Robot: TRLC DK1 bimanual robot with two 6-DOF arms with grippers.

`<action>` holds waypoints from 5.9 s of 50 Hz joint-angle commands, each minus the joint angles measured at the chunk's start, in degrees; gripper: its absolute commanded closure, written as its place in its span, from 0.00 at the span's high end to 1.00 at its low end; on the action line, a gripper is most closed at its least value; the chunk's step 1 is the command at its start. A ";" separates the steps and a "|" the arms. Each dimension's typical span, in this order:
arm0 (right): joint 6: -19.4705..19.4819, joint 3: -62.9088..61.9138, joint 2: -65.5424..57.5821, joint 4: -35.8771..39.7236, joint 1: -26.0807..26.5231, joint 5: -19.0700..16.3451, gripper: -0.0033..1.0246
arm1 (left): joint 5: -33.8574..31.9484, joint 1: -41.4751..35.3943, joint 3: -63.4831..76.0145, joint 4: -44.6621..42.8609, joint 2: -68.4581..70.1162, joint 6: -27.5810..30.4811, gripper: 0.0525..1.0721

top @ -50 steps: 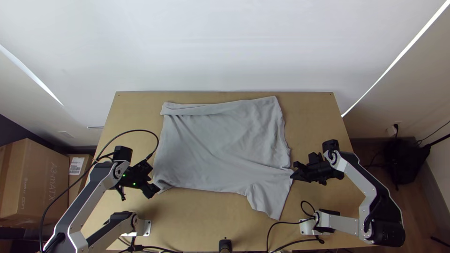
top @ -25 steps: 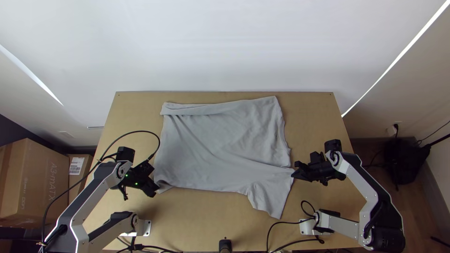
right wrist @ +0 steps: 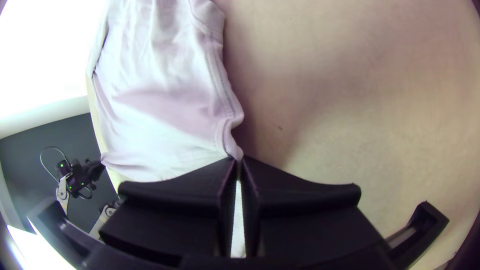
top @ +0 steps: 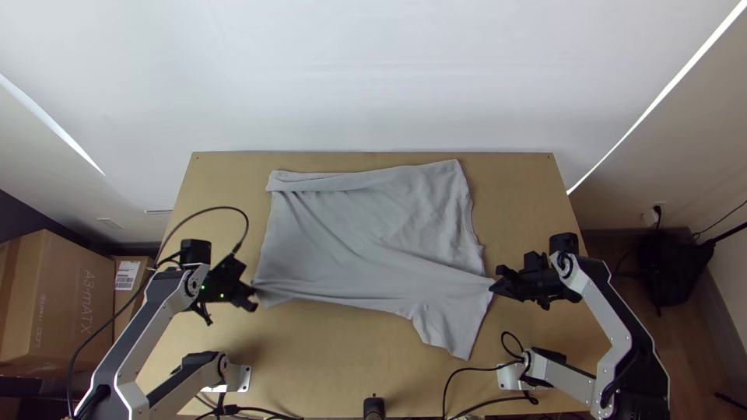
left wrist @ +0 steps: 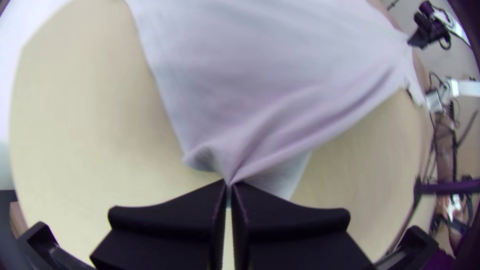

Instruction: Fold the t-shirt

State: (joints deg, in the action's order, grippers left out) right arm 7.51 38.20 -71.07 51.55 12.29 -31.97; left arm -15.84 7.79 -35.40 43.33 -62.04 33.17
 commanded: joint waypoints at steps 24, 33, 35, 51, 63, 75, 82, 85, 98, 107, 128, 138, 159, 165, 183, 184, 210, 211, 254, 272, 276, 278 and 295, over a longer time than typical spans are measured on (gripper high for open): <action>17.28 25.35 16.75 -16.92 -7.20 4.37 0.03 | 6.78 -1.64 -29.38 -12.92 9.04 -31.67 0.02; 17.37 41.08 7.87 -17.36 -9.13 9.55 0.03 | 12.76 -1.55 -36.67 -21.01 5.97 -32.29 0.02; 17.28 45.56 5.06 -17.36 -9.13 10.52 0.03 | 13.73 -1.46 -39.31 -21.71 4.47 -32.55 0.02; 15.87 78.44 -9.53 -18.41 -9.22 16.94 0.03 | 16.89 -0.32 -62.25 -24.87 -5.37 -34.75 0.02; 16.57 87.14 -4.96 -21.32 -10.01 18.17 0.03 | 18.30 0.21 -72.09 -24.79 -3.26 -35.72 0.02; 16.66 83.01 9.02 -24.92 -11.24 18.17 0.03 | 18.91 3.55 -70.95 -25.75 5.70 -37.91 0.02; 17.28 78.00 16.93 -25.01 -12.38 18.17 0.03 | 19.35 3.55 -69.63 -25.67 12.56 -38.79 0.02; 18.77 77.56 19.21 -25.01 -12.47 18.08 0.03 | 19.26 3.37 -69.10 -25.75 15.11 -39.06 0.02; 21.23 76.59 22.11 -23.78 -12.38 16.15 0.03 | 19.35 1.88 -65.50 -18.63 20.64 -41.87 0.02; 27.21 64.11 25.01 -23.78 -12.47 14.65 0.03 | 19.35 0.73 -54.95 -14.85 23.46 -44.77 0.02; 33.62 11.81 30.90 -30.98 -23.19 13.16 0.03 | 8.54 2.32 -12.33 -18.46 24.34 -47.05 0.02; 31.60 0.65 22.02 -38.45 -24.60 12.98 0.03 | 6.26 3.37 -7.14 -25.84 11.77 -44.77 0.02; 26.33 9.00 -11.37 -48.03 -20.03 14.39 0.03 | 6.43 3.02 -13.65 -41.57 -19.26 -42.13 0.02; 25.19 14.54 -19.11 -48.39 -18.36 15.00 0.03 | 7.05 1.44 -18.22 -42.80 -26.90 -42.13 0.02; 23.43 31.06 -36.60 -48.65 -16.43 19.22 0.03 | 9.86 -2.25 -34.92 -45.18 -46.59 -41.34 0.02; 23.43 32.21 -37.56 -48.65 -16.25 19.31 0.03 | 10.12 -2.43 -36.06 -45.18 -47.47 -41.34 0.02; 23.25 57.25 -53.91 -47.68 -14.32 23.00 0.03 | 13.02 -4.36 -60.76 -40.69 -61.88 -42.13 0.02; 23.25 58.22 -54.53 -47.51 -14.32 23.18 0.03 | 13.02 -4.36 -61.72 -40.43 -62.41 -42.22 0.02; 23.43 59.45 -46.71 -28.79 -15.37 24.23 0.03 | 8.19 -3.92 -58.29 -22.68 -51.16 -47.93 0.02; 23.43 46.18 -38.27 -29.66 -15.90 24.23 0.03 | 7.93 -4.36 -40.89 -29.44 -40.88 -47.85 0.02; 23.43 43.46 -36.60 -30.28 -16.07 24.23 0.03 | 7.93 -4.36 -38.61 -30.15 -39.47 -47.85 0.02; 23.43 42.14 -35.81 -30.72 -16.07 24.23 0.03 | 7.93 -4.36 -37.46 -30.59 -38.86 -47.85 0.02; 23.87 31.94 -32.03 -36.08 -17.30 24.23 0.03 | 7.93 -4.80 -28.59 -34.81 -34.99 -48.37 0.02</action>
State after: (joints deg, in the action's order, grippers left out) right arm 31.22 73.45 -105.10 16.84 -4.75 -8.45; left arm -7.97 3.09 -67.31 9.91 -99.33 -13.54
